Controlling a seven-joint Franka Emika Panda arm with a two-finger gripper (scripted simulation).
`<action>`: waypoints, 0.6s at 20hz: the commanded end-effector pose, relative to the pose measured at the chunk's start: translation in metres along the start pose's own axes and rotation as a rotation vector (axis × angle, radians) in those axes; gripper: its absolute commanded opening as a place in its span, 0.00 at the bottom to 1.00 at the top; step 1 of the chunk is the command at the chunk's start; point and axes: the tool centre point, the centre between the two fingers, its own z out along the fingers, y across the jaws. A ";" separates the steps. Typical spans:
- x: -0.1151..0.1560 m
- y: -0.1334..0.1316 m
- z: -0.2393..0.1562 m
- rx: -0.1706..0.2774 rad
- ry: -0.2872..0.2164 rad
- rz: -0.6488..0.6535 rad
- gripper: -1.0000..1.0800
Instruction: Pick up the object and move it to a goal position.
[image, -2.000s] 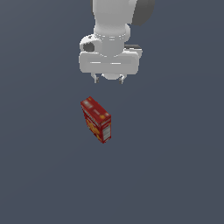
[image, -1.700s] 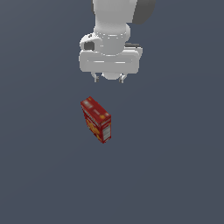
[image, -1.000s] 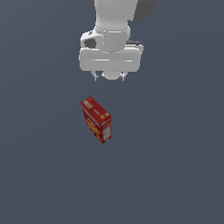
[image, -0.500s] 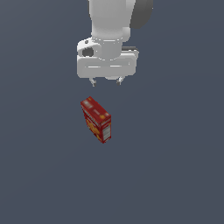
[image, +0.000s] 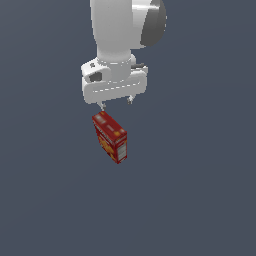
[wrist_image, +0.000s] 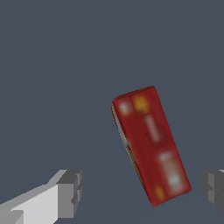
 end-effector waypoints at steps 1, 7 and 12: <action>0.001 0.006 0.008 0.005 -0.001 -0.052 0.96; 0.002 0.020 0.028 0.018 -0.004 -0.173 0.96; 0.002 0.030 0.043 0.026 -0.005 -0.258 0.96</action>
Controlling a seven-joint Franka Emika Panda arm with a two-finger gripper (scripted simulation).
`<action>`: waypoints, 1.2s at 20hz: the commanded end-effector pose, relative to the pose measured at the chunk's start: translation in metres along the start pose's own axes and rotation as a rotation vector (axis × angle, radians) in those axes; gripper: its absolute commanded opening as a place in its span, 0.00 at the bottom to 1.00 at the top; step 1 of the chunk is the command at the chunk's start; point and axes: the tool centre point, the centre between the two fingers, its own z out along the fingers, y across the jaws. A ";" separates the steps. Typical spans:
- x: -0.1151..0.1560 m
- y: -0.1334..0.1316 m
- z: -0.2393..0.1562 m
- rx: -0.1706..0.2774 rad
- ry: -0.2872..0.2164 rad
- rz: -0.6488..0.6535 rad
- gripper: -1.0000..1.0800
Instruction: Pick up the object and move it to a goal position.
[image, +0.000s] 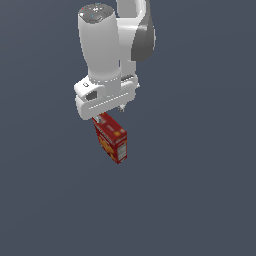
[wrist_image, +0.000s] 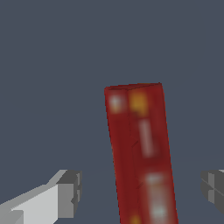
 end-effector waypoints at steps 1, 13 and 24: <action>-0.001 0.004 0.006 0.003 0.000 -0.040 0.96; -0.004 0.014 0.021 0.011 0.000 -0.126 0.96; -0.005 0.013 0.047 0.011 -0.001 -0.125 0.96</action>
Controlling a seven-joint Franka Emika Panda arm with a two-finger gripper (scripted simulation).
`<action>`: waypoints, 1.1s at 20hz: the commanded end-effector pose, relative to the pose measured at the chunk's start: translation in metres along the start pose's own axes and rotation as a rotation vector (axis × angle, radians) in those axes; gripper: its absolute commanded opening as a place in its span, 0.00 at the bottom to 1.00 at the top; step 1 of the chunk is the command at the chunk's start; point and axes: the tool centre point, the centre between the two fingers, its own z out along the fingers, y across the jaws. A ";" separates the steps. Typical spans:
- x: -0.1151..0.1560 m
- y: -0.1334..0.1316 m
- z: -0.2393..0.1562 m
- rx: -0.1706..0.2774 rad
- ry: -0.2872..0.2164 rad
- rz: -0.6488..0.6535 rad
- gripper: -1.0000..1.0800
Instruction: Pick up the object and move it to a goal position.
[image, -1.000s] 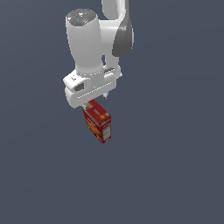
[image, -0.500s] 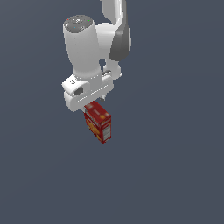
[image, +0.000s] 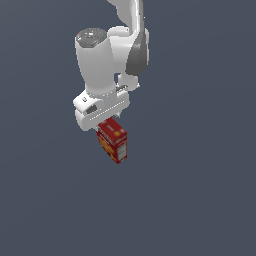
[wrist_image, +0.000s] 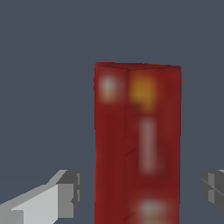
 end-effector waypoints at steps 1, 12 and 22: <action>-0.001 0.000 0.013 0.001 -0.001 -0.001 0.96; 0.000 0.000 0.032 0.001 0.000 -0.002 0.00; -0.001 0.001 0.030 0.000 0.000 -0.002 0.00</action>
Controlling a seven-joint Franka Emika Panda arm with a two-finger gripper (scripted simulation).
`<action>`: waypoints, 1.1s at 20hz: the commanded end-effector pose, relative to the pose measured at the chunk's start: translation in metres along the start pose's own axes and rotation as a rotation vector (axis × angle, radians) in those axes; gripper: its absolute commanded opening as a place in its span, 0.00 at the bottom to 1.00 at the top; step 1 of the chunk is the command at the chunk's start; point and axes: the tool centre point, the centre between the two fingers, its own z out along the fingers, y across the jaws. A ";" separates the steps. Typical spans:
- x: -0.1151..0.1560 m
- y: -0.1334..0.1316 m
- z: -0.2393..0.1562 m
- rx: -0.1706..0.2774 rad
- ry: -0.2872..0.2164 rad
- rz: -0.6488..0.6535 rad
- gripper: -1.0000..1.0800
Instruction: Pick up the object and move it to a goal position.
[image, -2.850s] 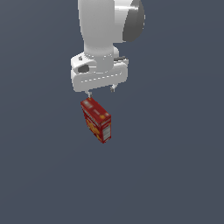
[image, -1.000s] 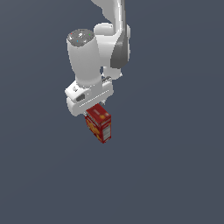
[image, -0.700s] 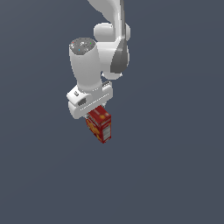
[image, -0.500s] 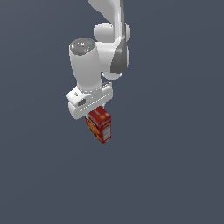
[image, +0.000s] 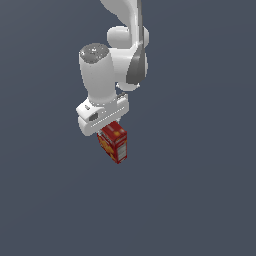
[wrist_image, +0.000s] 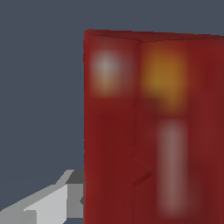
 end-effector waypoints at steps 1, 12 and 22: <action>-0.001 0.001 -0.003 -0.001 0.000 0.000 0.00; -0.024 0.010 -0.060 0.000 0.001 0.000 0.00; -0.065 0.027 -0.160 0.000 0.001 0.000 0.00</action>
